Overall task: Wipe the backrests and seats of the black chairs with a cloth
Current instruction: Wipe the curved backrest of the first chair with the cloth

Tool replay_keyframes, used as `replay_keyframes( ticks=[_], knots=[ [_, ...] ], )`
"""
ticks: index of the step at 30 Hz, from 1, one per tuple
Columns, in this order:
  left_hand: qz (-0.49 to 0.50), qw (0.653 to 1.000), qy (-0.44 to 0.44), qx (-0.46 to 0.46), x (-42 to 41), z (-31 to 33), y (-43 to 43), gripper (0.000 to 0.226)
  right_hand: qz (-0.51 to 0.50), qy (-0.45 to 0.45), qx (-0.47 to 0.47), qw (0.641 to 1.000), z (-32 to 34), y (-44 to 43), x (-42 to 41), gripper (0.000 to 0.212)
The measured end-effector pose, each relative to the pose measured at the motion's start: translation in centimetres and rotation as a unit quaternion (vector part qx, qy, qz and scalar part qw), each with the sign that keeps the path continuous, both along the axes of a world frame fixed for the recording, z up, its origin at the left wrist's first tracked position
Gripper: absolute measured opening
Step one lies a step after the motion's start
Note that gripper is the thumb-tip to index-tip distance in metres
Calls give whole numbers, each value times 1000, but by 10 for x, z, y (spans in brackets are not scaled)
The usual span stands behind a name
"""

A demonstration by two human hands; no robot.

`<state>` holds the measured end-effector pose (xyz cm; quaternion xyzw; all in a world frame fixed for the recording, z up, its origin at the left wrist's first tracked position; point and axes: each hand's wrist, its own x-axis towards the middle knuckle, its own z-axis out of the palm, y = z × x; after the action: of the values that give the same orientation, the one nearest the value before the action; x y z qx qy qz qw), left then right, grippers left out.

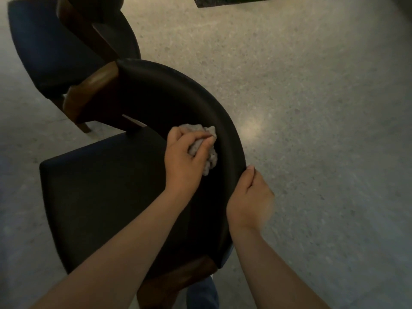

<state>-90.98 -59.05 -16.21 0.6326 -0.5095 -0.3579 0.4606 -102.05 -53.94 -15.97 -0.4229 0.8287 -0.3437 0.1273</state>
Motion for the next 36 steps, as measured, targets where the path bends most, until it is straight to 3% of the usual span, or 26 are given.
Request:
replay_keyframes(
  ticks=[7, 10, 17, 26, 31, 34, 36],
  knots=[
    [-13, 987, -1, 158, 23, -39, 11, 13, 2, -9, 11, 1000, -1, 1, -1, 40],
    [11, 990, 9, 141, 29, -41, 13, 12, 0, -5, 19, 1000, 1, 1, 0, 41],
    [-17, 989, 43, 139, 12, -53, 33, 42, 1, -14, 25, 1000, 3, 1, -1, 38],
    [26, 986, 32, 162, 20, -75, 28, 33, 13, -9, 15, 1000, 3, 1, -2, 43],
    [12, 964, 1, 267, 36, -102, 37, 23, 14, -16, 12, 1000, 4, 2, -1, 45],
    [28, 942, 50, 330, 44, -107, 43, 28, 18, -21, 1, 1000, 3, 1, -2, 46],
    [41, 956, 43, 287, 44, -103, 45, 32, 19, -20, -2, 1000, 2, 2, -2, 47]
  ],
)
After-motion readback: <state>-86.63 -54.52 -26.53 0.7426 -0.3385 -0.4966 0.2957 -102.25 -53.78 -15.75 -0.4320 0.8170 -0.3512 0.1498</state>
